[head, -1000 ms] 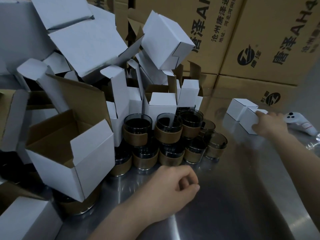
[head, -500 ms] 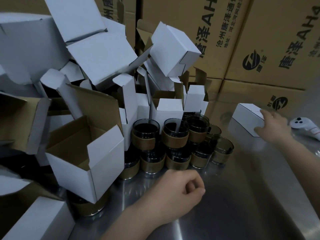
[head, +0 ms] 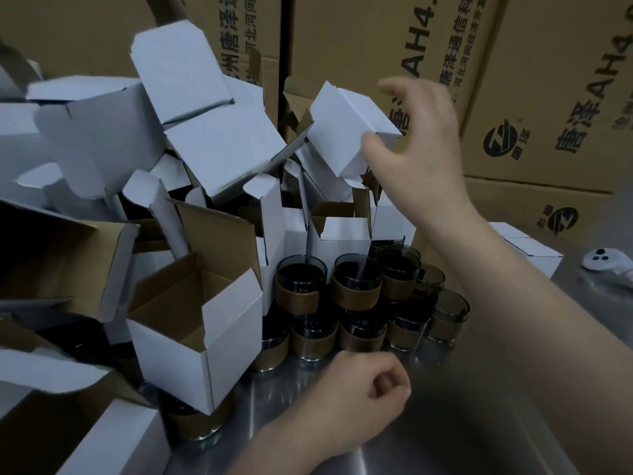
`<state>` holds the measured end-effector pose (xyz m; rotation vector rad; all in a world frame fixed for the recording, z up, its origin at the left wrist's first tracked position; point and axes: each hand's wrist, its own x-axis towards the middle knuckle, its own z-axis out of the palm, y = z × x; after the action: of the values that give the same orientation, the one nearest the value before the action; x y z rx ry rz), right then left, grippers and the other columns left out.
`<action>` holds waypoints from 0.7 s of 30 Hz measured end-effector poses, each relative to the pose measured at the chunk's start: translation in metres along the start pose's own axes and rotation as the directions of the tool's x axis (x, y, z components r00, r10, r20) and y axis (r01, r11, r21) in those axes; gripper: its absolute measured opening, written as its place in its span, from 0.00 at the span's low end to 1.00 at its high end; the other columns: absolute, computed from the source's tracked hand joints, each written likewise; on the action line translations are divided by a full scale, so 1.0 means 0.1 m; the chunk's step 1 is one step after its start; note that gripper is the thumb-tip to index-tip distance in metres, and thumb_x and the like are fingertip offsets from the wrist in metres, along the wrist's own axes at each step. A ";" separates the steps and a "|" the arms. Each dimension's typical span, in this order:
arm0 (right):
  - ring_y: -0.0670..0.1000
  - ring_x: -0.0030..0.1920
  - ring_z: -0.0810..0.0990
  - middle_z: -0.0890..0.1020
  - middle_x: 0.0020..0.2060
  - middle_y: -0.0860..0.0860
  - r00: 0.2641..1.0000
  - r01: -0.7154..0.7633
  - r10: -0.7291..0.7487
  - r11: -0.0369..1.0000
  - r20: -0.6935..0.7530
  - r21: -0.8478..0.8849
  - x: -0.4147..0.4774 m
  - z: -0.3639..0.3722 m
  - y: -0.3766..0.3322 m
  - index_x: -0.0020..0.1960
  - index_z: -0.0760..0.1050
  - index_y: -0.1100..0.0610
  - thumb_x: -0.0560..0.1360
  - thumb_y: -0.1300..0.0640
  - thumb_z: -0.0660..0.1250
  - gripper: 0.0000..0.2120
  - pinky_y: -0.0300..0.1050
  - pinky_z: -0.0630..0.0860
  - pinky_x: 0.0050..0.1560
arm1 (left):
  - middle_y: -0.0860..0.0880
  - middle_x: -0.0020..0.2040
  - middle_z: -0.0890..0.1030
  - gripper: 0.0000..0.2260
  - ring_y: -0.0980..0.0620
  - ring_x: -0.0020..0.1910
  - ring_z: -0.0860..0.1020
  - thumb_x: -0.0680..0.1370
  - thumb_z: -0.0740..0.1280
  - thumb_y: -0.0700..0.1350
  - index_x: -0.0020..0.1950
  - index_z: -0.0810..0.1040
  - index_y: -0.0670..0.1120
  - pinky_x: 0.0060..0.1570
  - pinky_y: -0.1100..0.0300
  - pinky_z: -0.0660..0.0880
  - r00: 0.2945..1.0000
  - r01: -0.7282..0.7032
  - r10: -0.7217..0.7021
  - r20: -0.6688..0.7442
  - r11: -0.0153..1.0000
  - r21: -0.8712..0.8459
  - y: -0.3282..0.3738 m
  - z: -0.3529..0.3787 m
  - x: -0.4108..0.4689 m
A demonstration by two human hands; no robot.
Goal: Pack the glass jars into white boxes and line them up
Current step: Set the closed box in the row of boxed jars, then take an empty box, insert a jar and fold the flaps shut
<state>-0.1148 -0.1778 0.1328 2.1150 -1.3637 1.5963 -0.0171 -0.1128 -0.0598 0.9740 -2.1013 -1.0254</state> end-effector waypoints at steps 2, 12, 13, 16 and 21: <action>0.52 0.71 0.62 0.65 0.70 0.51 0.980 -0.185 0.186 0.983 0.073 -0.023 0.19 0.08 -0.02 0.72 0.64 0.49 0.72 0.49 0.67 0.30 0.54 0.62 0.71 | 0.63 0.34 0.77 0.02 0.64 0.31 0.73 0.75 0.66 0.54 0.45 0.78 0.60 0.35 0.66 0.72 1.000 0.001 -0.001 -0.002 1.000 -0.003 0.00 0.00 0.00; 0.51 0.58 0.73 0.70 0.58 0.49 0.916 -0.400 0.389 0.900 0.096 0.175 0.38 0.34 0.25 0.68 0.64 0.52 0.70 0.50 0.72 0.30 0.47 0.77 0.53 | 0.62 0.33 0.78 0.04 0.63 0.31 0.74 0.74 0.65 0.55 0.46 0.78 0.57 0.36 0.64 0.73 1.000 0.004 -0.004 -0.011 1.000 0.013 0.02 0.00 0.02; 0.51 0.58 0.73 0.69 0.59 0.49 0.922 -0.386 0.378 0.900 0.080 0.200 0.36 0.33 0.27 0.68 0.64 0.52 0.70 0.50 0.72 0.30 0.48 0.77 0.55 | 0.63 0.34 0.77 0.04 0.63 0.31 0.74 0.75 0.65 0.55 0.46 0.78 0.57 0.36 0.63 0.73 1.000 0.003 -0.003 -0.010 1.000 0.014 0.02 0.01 0.02; 0.48 0.59 0.72 0.69 0.61 0.49 0.926 -0.367 0.377 0.875 0.030 0.316 0.29 0.25 0.32 0.69 0.63 0.51 0.70 0.50 0.73 0.31 0.48 0.77 0.58 | 0.61 0.35 0.78 0.04 0.63 0.32 0.74 0.75 0.65 0.53 0.47 0.78 0.57 0.37 0.60 0.75 0.999 -0.018 0.018 -0.026 1.000 0.009 0.03 0.01 0.01; 0.44 0.57 0.76 0.72 0.60 0.46 0.913 -0.317 0.402 0.798 -0.061 0.513 0.03 0.06 0.41 0.65 0.62 0.47 0.72 0.51 0.73 0.27 0.33 0.78 0.46 | 0.54 0.39 0.81 0.06 0.59 0.33 0.75 0.77 0.63 0.48 0.50 0.78 0.57 0.35 0.62 0.73 0.980 -0.121 0.117 -0.160 0.992 -0.020 0.09 -0.01 -0.02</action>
<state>-0.1407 -0.2070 0.1175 1.9651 -1.4911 2.4521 -0.0187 -0.1077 -0.0518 0.8742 -1.9827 -0.8873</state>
